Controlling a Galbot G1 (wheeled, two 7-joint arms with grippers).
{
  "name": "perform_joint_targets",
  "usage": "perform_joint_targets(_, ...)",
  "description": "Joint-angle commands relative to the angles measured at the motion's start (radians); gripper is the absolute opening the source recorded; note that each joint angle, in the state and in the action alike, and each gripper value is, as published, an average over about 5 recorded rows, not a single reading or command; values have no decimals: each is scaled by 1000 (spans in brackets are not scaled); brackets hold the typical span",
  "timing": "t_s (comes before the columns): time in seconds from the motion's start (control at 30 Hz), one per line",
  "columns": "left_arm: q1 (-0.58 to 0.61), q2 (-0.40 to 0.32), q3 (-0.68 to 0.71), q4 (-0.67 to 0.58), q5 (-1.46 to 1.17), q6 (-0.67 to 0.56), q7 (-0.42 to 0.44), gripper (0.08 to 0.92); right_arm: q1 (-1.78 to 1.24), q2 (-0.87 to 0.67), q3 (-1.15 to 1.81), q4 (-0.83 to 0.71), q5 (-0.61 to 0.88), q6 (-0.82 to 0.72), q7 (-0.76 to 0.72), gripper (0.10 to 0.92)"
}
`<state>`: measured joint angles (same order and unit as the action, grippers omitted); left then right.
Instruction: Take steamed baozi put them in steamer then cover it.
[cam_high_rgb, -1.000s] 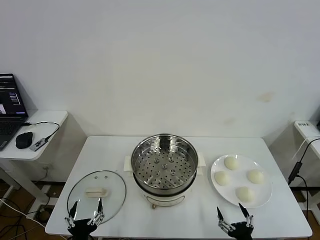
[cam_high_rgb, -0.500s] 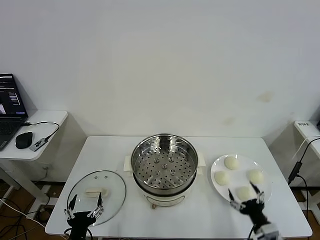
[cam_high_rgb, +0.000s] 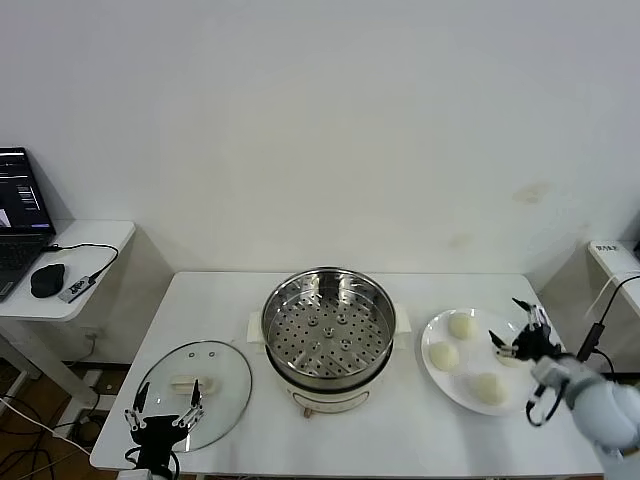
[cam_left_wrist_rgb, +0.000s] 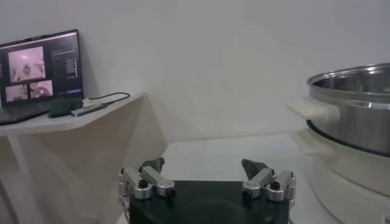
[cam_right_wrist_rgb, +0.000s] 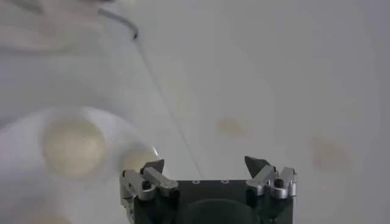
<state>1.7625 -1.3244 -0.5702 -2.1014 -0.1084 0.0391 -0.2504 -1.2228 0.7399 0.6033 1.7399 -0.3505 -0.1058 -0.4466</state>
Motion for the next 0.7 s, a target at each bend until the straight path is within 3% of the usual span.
perform_joint_targets(0.03, -11, 12, -6, -1, 14, 17, -11, 823, 451, -307, -368, -202, -10, -28, -344, 823)
perform_joint_targets(0.3, -14, 21, -18, 2, 13, 17, -16, 823, 762, -342, -748, -320, 128, 24, -581, 823)
perform_joint_targets(0.7, -23, 15, -40, 14, 27, 15, -15, 823, 948, -152, -987, -550, 92, 34, -568, 823)
